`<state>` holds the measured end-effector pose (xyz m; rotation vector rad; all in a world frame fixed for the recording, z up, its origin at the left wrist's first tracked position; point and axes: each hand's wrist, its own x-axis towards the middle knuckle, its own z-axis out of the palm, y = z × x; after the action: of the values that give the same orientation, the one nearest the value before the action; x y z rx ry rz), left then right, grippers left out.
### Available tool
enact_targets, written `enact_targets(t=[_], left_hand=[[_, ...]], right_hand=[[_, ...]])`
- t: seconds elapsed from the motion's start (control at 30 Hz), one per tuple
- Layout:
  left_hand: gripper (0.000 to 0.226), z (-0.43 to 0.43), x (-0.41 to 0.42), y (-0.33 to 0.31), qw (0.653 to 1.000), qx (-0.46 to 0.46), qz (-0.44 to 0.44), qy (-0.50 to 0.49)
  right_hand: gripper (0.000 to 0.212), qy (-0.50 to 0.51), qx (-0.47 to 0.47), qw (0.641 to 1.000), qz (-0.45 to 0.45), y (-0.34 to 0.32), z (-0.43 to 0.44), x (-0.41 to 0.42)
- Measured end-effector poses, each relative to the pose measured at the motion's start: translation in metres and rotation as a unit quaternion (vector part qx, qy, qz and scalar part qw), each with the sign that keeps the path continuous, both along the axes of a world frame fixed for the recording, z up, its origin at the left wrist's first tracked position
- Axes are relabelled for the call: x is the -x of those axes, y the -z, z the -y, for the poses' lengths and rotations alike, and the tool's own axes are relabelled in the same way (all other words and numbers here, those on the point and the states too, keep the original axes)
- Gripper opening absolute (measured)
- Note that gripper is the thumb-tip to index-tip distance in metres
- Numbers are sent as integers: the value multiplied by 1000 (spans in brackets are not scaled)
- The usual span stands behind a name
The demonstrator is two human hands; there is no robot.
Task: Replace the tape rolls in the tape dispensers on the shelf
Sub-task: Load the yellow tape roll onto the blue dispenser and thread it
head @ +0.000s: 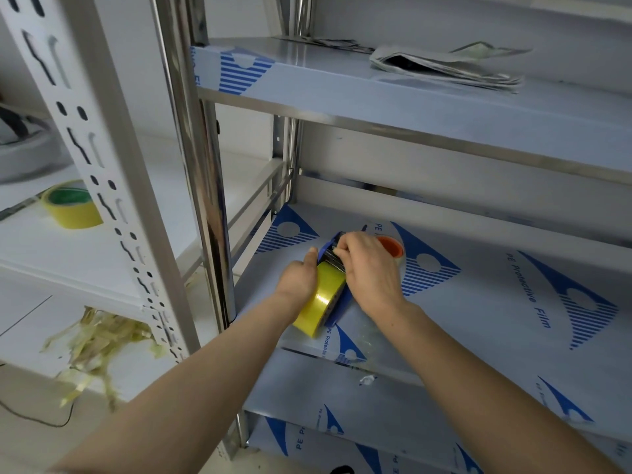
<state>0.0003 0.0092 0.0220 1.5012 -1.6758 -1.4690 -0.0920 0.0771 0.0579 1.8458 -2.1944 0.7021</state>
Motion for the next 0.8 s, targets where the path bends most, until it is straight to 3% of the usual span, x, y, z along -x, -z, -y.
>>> enact_targets(t=[0.1, 0.23, 0.47, 0.6, 0.8], left_hand=[[53, 1, 4, -1, 1000, -5, -9, -14], [50, 0, 6, -4, 1000, -4, -6, -10], [50, -1, 8, -7, 1000, -8, 7, 10], [47, -3, 6, -7, 998, -58, -24, 9], [40, -4, 4, -10, 979, -138, -133, 68]], right_hand=[[25, -3, -20, 1000, 3, 4, 1, -12], [21, 7, 27, 998, 60, -9, -1, -1], [19, -31, -18, 999, -22, -18, -5, 8], [17, 10, 15, 995, 100, -22, 4, 23], [18, 51, 40, 986, 152, -21, 20, 37]])
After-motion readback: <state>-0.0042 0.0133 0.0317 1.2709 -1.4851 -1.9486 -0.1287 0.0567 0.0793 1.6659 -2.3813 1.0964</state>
